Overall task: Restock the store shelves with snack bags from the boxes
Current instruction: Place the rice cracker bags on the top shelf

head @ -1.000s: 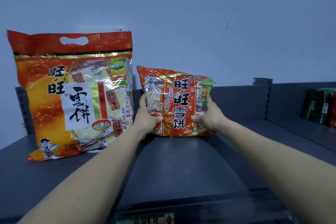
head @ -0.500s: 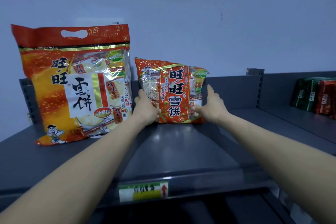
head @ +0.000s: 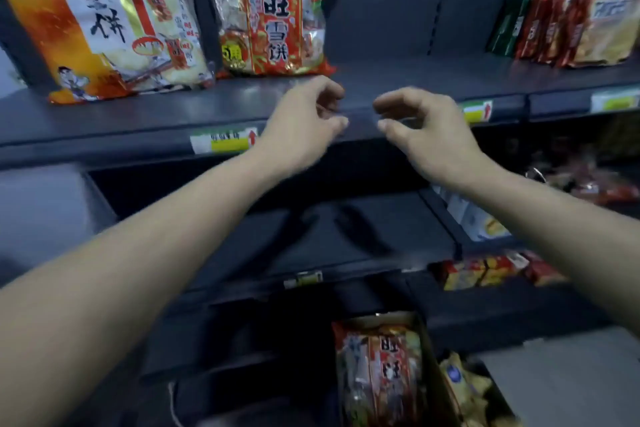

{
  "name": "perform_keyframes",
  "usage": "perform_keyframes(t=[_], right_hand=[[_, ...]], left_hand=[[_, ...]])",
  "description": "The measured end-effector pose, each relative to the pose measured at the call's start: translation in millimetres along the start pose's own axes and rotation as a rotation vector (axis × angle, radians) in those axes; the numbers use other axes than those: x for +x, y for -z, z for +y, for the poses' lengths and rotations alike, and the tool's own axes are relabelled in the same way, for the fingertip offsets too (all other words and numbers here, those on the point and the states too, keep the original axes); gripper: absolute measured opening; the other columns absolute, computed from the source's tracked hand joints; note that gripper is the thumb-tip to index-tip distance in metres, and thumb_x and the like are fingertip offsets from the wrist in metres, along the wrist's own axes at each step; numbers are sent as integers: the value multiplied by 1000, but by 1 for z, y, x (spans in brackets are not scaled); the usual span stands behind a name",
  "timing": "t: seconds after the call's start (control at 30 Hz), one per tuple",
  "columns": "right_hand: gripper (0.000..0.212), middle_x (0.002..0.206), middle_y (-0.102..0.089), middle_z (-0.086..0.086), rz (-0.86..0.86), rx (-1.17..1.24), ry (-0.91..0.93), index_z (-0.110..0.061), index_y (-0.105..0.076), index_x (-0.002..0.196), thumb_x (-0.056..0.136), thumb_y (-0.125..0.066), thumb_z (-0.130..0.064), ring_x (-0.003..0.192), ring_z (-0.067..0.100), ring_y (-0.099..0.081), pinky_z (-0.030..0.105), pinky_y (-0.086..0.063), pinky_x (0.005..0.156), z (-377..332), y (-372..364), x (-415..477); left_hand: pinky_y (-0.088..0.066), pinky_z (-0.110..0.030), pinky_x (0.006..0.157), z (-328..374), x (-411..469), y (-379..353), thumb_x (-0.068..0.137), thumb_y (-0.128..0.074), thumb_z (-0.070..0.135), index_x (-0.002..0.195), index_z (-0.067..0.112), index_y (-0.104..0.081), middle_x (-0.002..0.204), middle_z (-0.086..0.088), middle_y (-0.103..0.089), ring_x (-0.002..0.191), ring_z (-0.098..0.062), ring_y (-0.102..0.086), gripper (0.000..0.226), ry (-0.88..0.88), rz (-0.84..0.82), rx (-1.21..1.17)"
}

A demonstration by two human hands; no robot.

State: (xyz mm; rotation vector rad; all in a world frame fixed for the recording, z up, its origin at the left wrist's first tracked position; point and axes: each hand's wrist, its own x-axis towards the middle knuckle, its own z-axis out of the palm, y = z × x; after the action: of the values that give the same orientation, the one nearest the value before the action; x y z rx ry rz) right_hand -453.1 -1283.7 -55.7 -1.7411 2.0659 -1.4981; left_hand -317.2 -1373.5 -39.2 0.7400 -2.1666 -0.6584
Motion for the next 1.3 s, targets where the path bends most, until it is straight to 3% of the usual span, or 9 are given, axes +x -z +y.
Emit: perform_keyframes(t=[0.17, 0.3, 0.4, 0.53, 0.77, 0.83, 1.0, 1.13, 1.3], right_hand=[[22, 98, -64, -2, -219, -57, -189, -9, -67, 108, 88, -62, -6, 90, 4, -58, 15, -41, 80, 58, -12, -107], [25, 106, -68, 8, -402, -181, -388, -5, -66, 111, 86, -63, -10, 100, 20, -61, 23, -41, 83, 112, -30, -167], [31, 113, -65, 9, -545, -233, -529, -4, -62, 116, 88, -62, -15, 105, 24, -60, 29, -46, 88, 148, -46, -205], [38, 120, -64, 14, -706, -225, -740, -8, -57, 125, 91, -59, -23, 104, 29, -63, 38, -51, 86, 188, -66, -241], [55, 128, -60, 9, -710, 34, -1078, -10, -37, 141, 92, -60, -21, 101, 20, -62, 28, -51, 84, 245, -102, -275], [60, 130, -58, 10, -678, 116, -1177, -10, -31, 144, 92, -60, -20, 108, 23, -63, 29, -51, 87, 262, -112, -282], [65, 138, -51, 12, -649, 203, -1280, -14, -24, 145, 91, -60, -15, 119, 27, -56, 40, -47, 101, 294, -130, -289], [80, 152, -34, 11, -648, 216, -1309, -14, -10, 151, 90, -61, -16, 136, 28, -39, 43, -36, 111, 313, -137, -293], [70, 144, -44, 13, -611, 223, -1368, -12, -20, 147, 90, -60, -15, 128, 30, -48, 43, -39, 107, 329, -142, -294]], left_hand=[[-45, -23, 83, -28, -86, -82, 86, -65, 13, 111, 13, -61, 95, 2, -58, 90, -13, -56, 26, 236, -322, -60], [-40, -18, 64, -59, -140, -140, 84, -67, 12, 101, 11, -58, 77, 4, -55, 83, -16, -54, 19, 473, -497, -66], [-41, -24, 76, -84, -174, -176, 82, -69, 17, 109, 6, -61, 103, -8, -63, 100, -23, -58, 30, 617, -584, 3], [-39, -22, 60, -117, -210, -203, 87, -62, 14, 71, 12, -55, 76, 0, -55, 74, -15, -54, 17, 770, -722, -20], [-37, -22, 65, -169, -246, -237, 90, -58, 11, 64, 14, -48, 94, -10, -58, 88, -21, -55, 28, 971, -701, 16], [-40, -25, 69, -182, -250, -249, 87, -61, 12, 77, 6, -56, 106, -16, -65, 92, -25, -60, 13, 1019, -666, -9], [-50, -29, 74, -208, -253, -276, 85, -63, 11, 90, 3, -63, 97, -10, -67, 90, -24, -64, 9, 1091, -625, -70], [-51, -29, 74, -222, -250, -293, 85, -59, 8, 80, 6, -62, 94, -12, -68, 88, -25, -66, 6, 1171, -556, -104], [-52, -30, 78, -223, -251, -304, 85, -59, 11, 69, 15, -55, 92, -11, -68, 84, -25, -65, 18, 1182, -425, -151]])
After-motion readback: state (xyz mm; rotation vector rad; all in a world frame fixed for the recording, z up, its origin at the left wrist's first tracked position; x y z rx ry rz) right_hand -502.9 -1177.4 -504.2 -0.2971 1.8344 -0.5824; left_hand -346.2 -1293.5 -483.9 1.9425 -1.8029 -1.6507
